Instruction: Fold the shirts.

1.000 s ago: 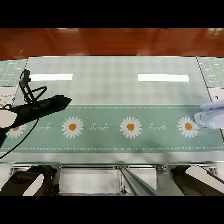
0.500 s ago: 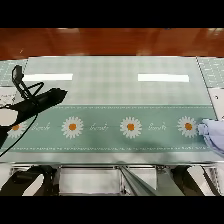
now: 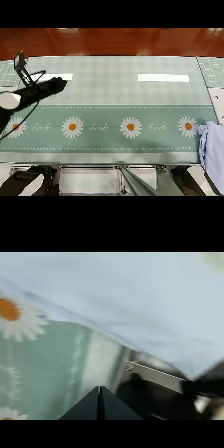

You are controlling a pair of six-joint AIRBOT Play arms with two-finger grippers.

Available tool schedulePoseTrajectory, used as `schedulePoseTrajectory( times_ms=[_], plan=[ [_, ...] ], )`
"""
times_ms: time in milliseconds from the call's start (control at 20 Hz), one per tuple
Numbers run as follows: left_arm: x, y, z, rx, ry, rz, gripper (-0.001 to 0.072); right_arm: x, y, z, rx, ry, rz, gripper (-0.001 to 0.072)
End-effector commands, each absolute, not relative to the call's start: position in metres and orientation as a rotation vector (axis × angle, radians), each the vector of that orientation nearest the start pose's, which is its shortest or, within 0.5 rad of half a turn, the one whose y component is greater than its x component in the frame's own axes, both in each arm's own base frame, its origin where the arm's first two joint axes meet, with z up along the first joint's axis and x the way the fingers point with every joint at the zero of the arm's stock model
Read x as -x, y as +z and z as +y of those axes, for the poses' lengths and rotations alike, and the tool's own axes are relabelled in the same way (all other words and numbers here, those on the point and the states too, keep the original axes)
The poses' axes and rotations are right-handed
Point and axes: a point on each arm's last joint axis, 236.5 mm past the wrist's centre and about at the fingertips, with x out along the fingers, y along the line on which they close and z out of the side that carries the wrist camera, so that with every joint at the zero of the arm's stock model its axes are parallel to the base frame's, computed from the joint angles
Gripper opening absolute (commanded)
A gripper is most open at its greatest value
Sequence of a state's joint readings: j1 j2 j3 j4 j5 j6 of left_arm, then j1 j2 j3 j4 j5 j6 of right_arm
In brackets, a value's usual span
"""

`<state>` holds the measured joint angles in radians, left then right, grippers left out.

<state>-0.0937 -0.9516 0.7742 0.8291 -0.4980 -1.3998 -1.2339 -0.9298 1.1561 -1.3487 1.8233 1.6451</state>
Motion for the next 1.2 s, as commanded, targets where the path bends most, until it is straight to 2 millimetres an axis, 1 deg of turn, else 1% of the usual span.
schedulePoseTrajectory(
  times_ms=[0,50,100,150,200,250,300,350,400,450,500,550,600,650,700,750,850,1000,1150],
  plan=[
    [-0.425,0.154,-0.131,0.506,-0.361,0.601,0.0018,-0.268,0.16,-0.148,-1.083,-0.225,0.884,0.0025],
    [-0.428,0.174,-0.141,0.493,-0.398,0.582,0.0018,-0.303,0.17,-0.134,-0.978,-0.16,0.859,0.0025],
    [-0.43,0.192,-0.153,0.477,-0.441,0.57,0.0018,-0.338,0.177,-0.112,-0.863,-0.095,0.848,0.0025],
    [-0.431,0.203,-0.164,0.462,-0.48,0.579,0.0018,-0.375,0.181,-0.075,-0.735,-0.001,0.849,0.0025],
    [-0.432,0.204,-0.175,0.436,-0.518,0.617,0.0018,-0.405,0.179,-0.028,-0.6,0.101,0.87,0.0025],
    [-0.433,0.195,-0.182,0.398,-0.542,0.674,0.0017,-0.423,0.17,0.016,-0.47,0.183,0.912,0.0025],
    [-0.434,0.172,-0.184,0.366,-0.537,0.77,0.0017,-0.433,0.151,0.059,-0.313,0.244,0.979,0.0025],
    [-0.432,0.143,-0.18,0.363,-0.501,0.883,0.0017,-0.435,0.13,0.087,-0.161,0.269,1.042,0.0025],
    [-0.427,0.108,-0.17,0.349,-0.44,1.005,0.0017,-0.434,0.104,0.102,-0.019,0.252,1.114,0.0025],
    [-0.418,0.077,-0.158,0.313,-0.38,1.101,0.0017,-0.43,0.08,0.101,0.075,0.187,1.182,0.0024],
    [-0.409,0.057,-0.153,0.286,-0.352,1.149,0.0018,-0.422,0.057,0.091,0.126,0.103,1.272,0.0024],
    [-0.4,0.041,-0.15,0.257,-0.333,1.18,0.0017,-0.414,0.04,0.082,0.132,0.05,1.35,0.0024],
    [-0.393,0.026,-0.143,0.238,-0.294,1.21,0.0017,-0.406,0.025,0.077,0.116,0.033,1.412,0.0024],
    [-0.388,0.012,-0.131,0.217,-0.231,1.241,0.0017,-0.402,0.016,0.075,0.103,0.03,1.443,0.0024],
    [-0.386,0.005,-0.122,0.207,-0.19,1.256,0.0018,-0.4,0.012,0.073,0.094,0.028,1.455,0.0025],
    [-0.385,0.004,-0.116,0.202,-0.175,1.264,0.0018,-0.4,0.012,0.072,0.09,0.024,1.456,0.0025],
    [-0.386,0.004,-0.115,0.205,-0.172,1.263,0.0018,-0.403,0.012,0.073,0.084,0.021,1.446,0.0025],
    [-0.384,0.003,-0.115,0.202,-0.172,1.274,0.0019,-0.399,0.012,0.072,0.085,0.018,1.463,0.0025],
    [-0.367,-0.003,-0.113,0.192,-0.171,1.349,0.0019,-0.399,0.012,0.072,0.085,0.018,1.463,0.0025]
  ],
)
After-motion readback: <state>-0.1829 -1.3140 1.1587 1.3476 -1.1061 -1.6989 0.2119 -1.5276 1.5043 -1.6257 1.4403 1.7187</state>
